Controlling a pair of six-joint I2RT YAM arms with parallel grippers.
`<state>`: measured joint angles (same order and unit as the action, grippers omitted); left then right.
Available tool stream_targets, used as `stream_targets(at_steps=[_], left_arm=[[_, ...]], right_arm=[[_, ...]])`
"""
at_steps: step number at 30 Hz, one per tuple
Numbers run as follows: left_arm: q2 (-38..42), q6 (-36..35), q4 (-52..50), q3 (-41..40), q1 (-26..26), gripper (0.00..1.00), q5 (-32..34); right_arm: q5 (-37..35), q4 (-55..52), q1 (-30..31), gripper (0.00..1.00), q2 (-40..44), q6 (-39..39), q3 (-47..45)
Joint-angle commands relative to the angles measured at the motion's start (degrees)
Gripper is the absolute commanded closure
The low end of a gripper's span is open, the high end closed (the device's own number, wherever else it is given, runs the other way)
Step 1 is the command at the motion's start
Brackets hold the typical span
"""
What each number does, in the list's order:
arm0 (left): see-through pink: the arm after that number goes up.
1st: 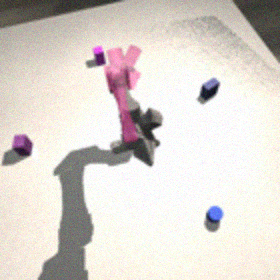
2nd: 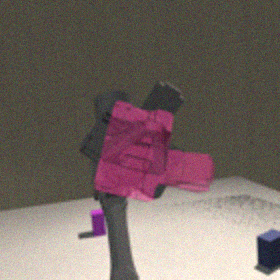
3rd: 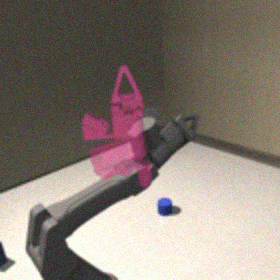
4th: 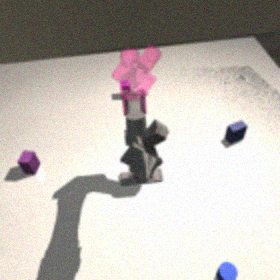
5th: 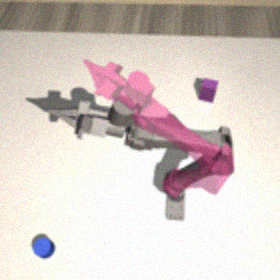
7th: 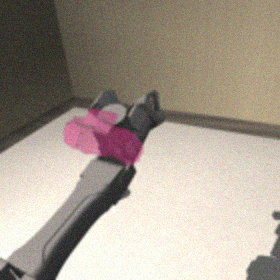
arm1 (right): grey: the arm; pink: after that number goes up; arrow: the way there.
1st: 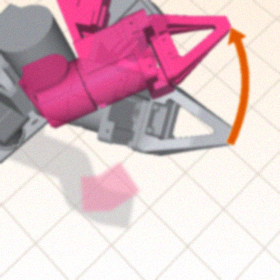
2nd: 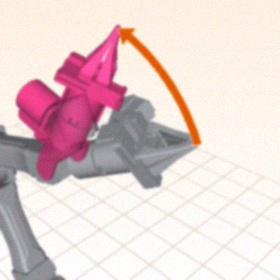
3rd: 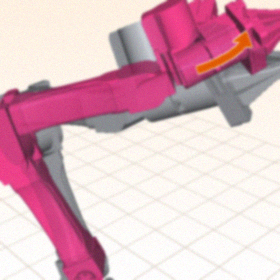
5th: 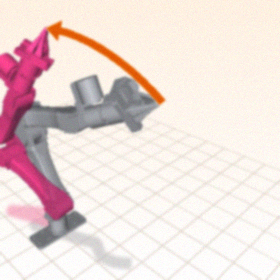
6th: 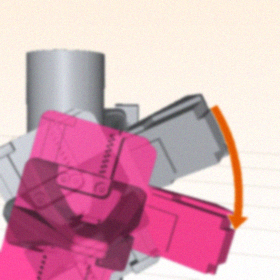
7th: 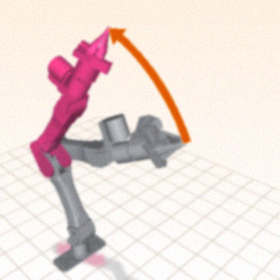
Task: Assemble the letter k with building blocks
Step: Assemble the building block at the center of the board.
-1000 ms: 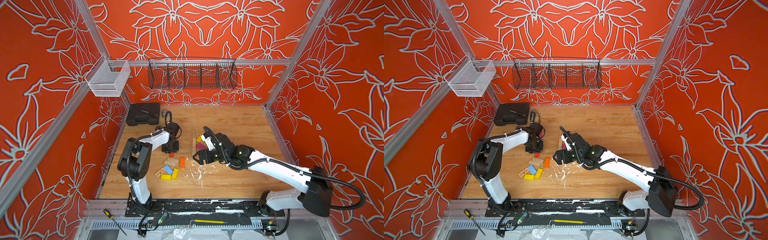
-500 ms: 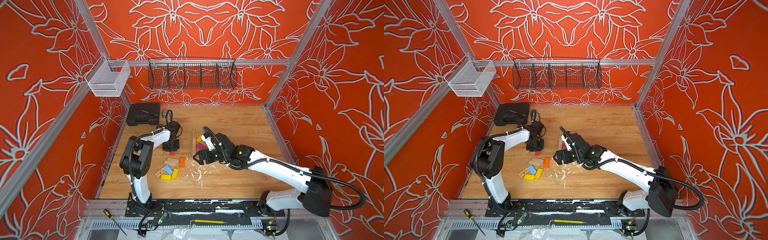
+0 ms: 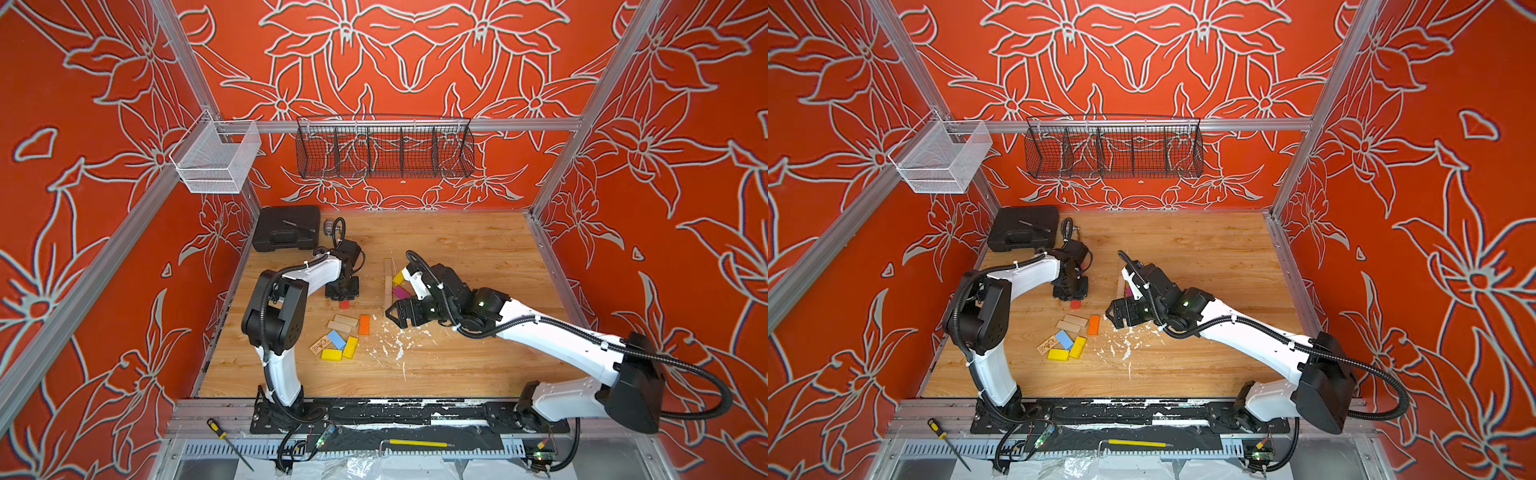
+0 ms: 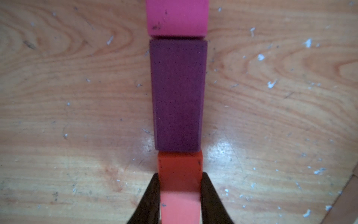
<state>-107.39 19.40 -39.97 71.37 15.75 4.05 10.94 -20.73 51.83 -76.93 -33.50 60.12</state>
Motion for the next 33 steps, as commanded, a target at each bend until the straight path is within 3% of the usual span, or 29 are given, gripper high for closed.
stream_targets(at_steps=[1,23,33], left_arm=[[-1.3,-0.2,-1.2,0.7,-0.5,0.70,1.1],[-0.4,0.0,-1.4,0.6,-0.6,0.60,0.5],[0.6,0.4,-1.4,0.2,-0.6,0.60,0.1]], right_arm=[[-1.1,-0.5,0.3,0.04,-0.7,0.2,1.5],[-0.9,-0.4,0.3,0.04,-1.0,-0.1,1.7],[-0.8,-0.4,0.3,0.04,-0.9,-0.2,1.6]])
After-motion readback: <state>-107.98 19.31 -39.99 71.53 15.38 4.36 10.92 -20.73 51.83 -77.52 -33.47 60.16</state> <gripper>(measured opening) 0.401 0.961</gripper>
